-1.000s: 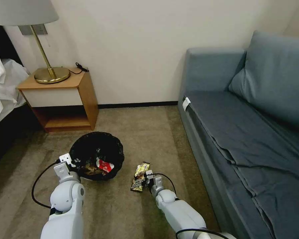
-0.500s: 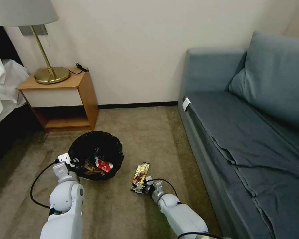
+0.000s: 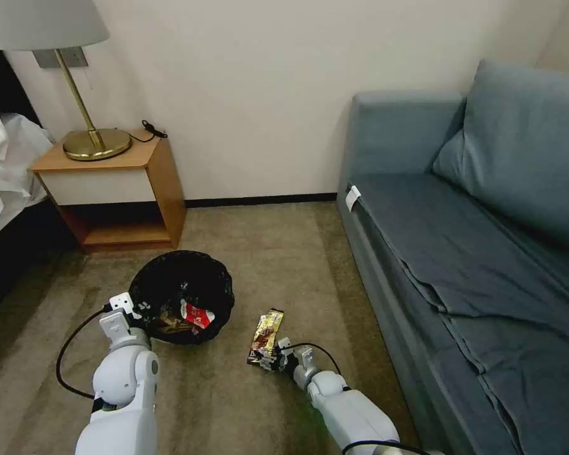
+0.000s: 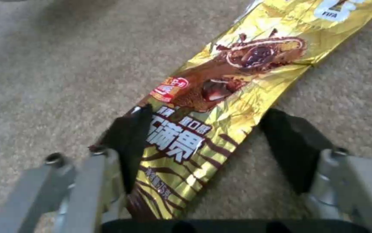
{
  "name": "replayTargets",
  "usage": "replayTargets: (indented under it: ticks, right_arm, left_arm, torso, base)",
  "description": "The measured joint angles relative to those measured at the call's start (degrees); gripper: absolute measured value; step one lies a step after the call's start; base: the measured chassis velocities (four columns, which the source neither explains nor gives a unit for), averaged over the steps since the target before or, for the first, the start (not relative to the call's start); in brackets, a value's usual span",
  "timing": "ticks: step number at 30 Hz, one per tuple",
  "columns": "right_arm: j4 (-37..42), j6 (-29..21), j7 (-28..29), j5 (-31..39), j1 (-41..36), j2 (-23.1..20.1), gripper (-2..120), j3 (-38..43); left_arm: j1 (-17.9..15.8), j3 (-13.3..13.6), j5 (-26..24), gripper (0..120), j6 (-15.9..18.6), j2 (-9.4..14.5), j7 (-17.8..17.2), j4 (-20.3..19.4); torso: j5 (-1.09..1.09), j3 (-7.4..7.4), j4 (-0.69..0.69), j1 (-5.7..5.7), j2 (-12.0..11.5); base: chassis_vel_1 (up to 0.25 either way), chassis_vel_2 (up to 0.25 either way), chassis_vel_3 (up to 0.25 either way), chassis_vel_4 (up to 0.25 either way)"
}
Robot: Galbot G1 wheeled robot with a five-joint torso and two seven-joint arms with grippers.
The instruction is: Pick up the trash bin, then pick up the garbage on the floor and place it into the trash bin.
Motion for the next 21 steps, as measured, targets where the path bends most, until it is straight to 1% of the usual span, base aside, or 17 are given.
replayTargets:
  ticks: [1,2,4,5,6,7,8,9,11,12,14,15,17,21]
  right_arm:
    - [0.0,0.0,0.0,0.0,0.0,0.0,59,0.0]
    - [0.0,0.0,0.0,0.0,0.0,0.0,59,0.0]
    - [0.0,0.2,0.0,-0.2,0.0,0.0,48,0.0]
    - [0.0,0.2,0.0,-0.2,0.0,0.0,48,0.0]
    - [-0.1,0.2,0.0,-0.3,0.0,0.0,40,0.0]
    - [-0.1,0.2,0.0,-0.5,0.0,0.0,35,0.1]
    - [-0.1,0.2,0.0,-0.5,0.0,0.0,35,0.1]
    - [-0.1,0.3,0.0,-0.6,0.0,0.0,31,0.1]
    - [-0.2,0.3,0.0,-0.8,0.0,0.0,22,0.2]
    - [-0.2,0.3,0.0,-0.8,0.0,0.0,22,0.2]
    - [-0.3,0.5,0.1,-0.9,0.0,0.0,10,0.3]
    - [-0.3,0.5,0.1,-0.9,0.0,0.0,10,0.3]
    - [-0.3,0.6,0.2,-1.2,0.0,0.0,1,0.3]
    - [-0.2,0.7,0.4,-1.3,-0.1,0.0,0,0.4]
  left_arm:
    - [0.0,-0.1,0.0,2,0.0,0.0,0.0,0.0]
    - [0.0,-0.1,0.0,2,0.0,0.0,0.0,0.0]
    - [0.0,0.0,0.0,2,0.0,0.0,0.0,-0.1]
    - [0.0,0.0,0.0,2,0.0,0.0,0.0,-0.1]
    - [0.0,-0.1,0.0,2,0.0,0.0,0.0,-0.1]
    - [-0.1,-0.1,0.0,2,0.0,0.0,-0.1,-0.1]
    - [-0.1,-0.1,0.0,2,0.0,0.0,-0.1,-0.1]
    - [-0.1,-0.1,-0.1,2,0.0,0.0,-0.1,-0.1]
    - [-0.1,-0.1,-0.1,2,0.0,0.0,-0.1,0.0]
    - [-0.1,-0.1,-0.1,2,0.0,0.0,-0.1,0.0]
    - [-0.2,-0.1,-0.1,2,0.0,-0.1,-0.1,0.0]
    - [-0.2,-0.1,-0.1,2,0.0,-0.1,-0.1,0.0]
    - [-0.3,-0.1,-0.1,2,-0.1,-0.1,-0.1,0.1]
    - [-0.3,-0.1,-0.2,2,-0.1,-0.1,-0.1,0.3]
  torso:
    - [0.0,0.0,0.0,0.0,0.0]
    - [0.0,0.0,0.0,0.0,0.0]
    - [0.0,0.0,0.0,0.0,0.0]
    - [0.0,0.0,0.0,0.0,0.0]
    - [0.01,0.0,0.02,0.0,0.0]
    - [0.01,0.0,0.02,0.0,0.0]
    - [0.01,0.0,0.02,0.0,0.0]
    - [0.01,0.0,0.02,0.0,0.0]
    - [0.01,0.0,0.02,0.0,0.0]
    - [0.01,0.0,0.02,0.0,0.0]
    - [0.01,0.01,0.03,0.0,0.0]
    - [0.01,0.01,0.03,0.0,0.0]
    - [0.02,0.01,0.03,0.0,0.0]
    - [0.02,0.01,0.02,0.0,0.0]
  base:
    - [0.0,0.0,0.0,0.0]
    - [0.0,0.0,0.0,0.0]
    - [0.0,0.0,0.0,0.0]
    - [0.0,0.0,0.0,0.0]
    - [0.0,0.0,0.0,0.0]
    - [0.0,0.0,0.0,0.0]
    - [0.0,0.0,0.0,0.0]
    - [0.0,0.0,0.0,0.0]
    - [0.0,0.0,0.0,0.0]
    - [0.0,0.0,0.0,0.0]
    - [0.0,0.0,0.0,0.0]
    - [0.0,0.0,0.0,0.0]
    - [0.0,0.0,0.0,0.0]
    - [0.0,0.0,0.0,0.0]
